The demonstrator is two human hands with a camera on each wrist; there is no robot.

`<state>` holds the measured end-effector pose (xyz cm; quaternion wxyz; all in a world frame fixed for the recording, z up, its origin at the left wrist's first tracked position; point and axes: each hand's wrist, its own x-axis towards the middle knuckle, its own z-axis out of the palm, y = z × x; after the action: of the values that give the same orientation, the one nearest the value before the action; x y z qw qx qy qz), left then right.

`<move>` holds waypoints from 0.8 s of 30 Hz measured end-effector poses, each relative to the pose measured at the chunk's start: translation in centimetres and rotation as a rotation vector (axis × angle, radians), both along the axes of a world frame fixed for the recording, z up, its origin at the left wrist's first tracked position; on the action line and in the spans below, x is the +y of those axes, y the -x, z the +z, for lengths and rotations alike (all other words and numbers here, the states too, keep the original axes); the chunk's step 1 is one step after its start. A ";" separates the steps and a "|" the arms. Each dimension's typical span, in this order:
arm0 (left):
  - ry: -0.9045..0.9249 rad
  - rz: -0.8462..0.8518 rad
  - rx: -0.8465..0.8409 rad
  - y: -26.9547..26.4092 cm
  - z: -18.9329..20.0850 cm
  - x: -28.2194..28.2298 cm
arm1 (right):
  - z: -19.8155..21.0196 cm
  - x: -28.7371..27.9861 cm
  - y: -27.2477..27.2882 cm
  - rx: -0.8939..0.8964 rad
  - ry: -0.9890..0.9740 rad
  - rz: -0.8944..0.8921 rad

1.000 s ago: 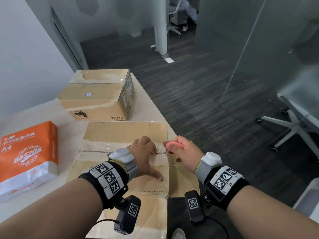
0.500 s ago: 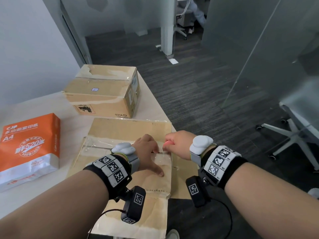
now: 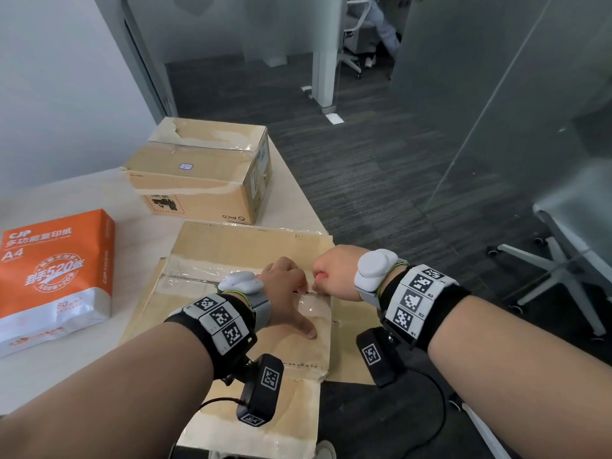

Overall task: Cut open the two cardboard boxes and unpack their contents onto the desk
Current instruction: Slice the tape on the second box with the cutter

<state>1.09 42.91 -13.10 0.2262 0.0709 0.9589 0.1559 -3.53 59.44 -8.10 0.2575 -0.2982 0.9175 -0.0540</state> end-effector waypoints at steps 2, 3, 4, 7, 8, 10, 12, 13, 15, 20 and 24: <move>0.000 -0.001 0.000 0.0 0.0 -0.1 | 0.1 0.1 0.1 -0.005 -0.011 0.014; -0.001 -0.002 0.000 0.0 0.0 -0.1 | 0.1 0.1 0.1 -0.007 0.000 0.011; -0.002 -0.003 0.001 0.0 0.0 -0.1 | 0.1 0.2 0.0 -0.012 0.021 -0.002; -0.007 -0.001 0.005 0.1 0.0 0.0 | -0.1 0.0 -0.1 -0.036 0.087 -0.057; -0.006 -0.002 0.007 0.1 0.0 0.0 | -0.1 -0.1 -0.1 -0.043 0.090 -0.063; -0.004 -0.002 0.010 0.1 -0.1 0.0 | -0.4 -0.3 -0.2 -0.053 0.081 -0.063; -0.006 0.001 0.012 0.0 -0.2 0.0 | -0.6 -0.4 -0.3 -0.058 0.081 -0.070; -0.008 0.001 0.014 0.0 -0.2 0.0 | -0.5 -0.5 -0.3 -0.057 0.077 -0.071; -0.014 0.005 0.013 0.0 -0.2 0.0 | -0.4 -0.6 -0.4 -0.053 0.065 -0.066; -0.023 0.009 0.010 0.0 -0.3 -0.1 | -0.3 -0.7 -0.1 -0.052 0.072 -0.100; -0.028 0.015 0.008 0.1 -0.5 -0.1 | -0.5 -0.9 -0.1 -0.065 0.056 -0.096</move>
<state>1.02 42.81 -13.57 0.2200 0.0677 0.9581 0.1705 -3.44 58.53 -8.63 0.2757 -0.2588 0.9201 -0.1017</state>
